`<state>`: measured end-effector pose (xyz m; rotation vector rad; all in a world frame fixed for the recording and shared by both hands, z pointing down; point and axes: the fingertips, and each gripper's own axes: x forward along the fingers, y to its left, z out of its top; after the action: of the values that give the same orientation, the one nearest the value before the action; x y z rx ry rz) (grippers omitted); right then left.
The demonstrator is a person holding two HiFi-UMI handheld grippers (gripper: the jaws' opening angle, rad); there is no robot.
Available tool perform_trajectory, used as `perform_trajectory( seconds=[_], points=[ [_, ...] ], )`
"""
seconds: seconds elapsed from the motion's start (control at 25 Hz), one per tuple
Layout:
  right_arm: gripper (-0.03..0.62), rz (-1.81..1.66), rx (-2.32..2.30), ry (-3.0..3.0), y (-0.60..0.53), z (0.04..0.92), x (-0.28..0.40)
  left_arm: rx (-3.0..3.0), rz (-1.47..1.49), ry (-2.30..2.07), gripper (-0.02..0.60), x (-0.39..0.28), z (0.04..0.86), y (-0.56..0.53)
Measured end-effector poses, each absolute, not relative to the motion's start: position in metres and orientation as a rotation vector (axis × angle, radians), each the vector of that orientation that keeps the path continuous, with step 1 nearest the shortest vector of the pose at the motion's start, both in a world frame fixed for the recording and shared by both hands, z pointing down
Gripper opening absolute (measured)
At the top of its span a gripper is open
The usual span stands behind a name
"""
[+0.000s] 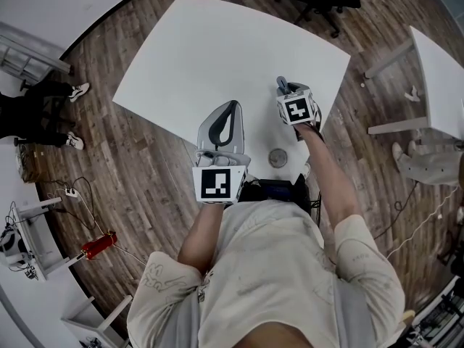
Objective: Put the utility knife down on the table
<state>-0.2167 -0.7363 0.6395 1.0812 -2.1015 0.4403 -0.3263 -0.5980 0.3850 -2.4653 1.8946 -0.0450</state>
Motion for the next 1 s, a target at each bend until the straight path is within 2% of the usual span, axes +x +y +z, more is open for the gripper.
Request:
perform_trajectory(
  seconds=[1.0],
  points=[
    [0.138, 0.536, 1.100, -2.029, -0.745, 0.669, -0.213, -2.470, -0.054, 1.897, 0.018, -0.324, 0.393, -0.597]
  ],
)
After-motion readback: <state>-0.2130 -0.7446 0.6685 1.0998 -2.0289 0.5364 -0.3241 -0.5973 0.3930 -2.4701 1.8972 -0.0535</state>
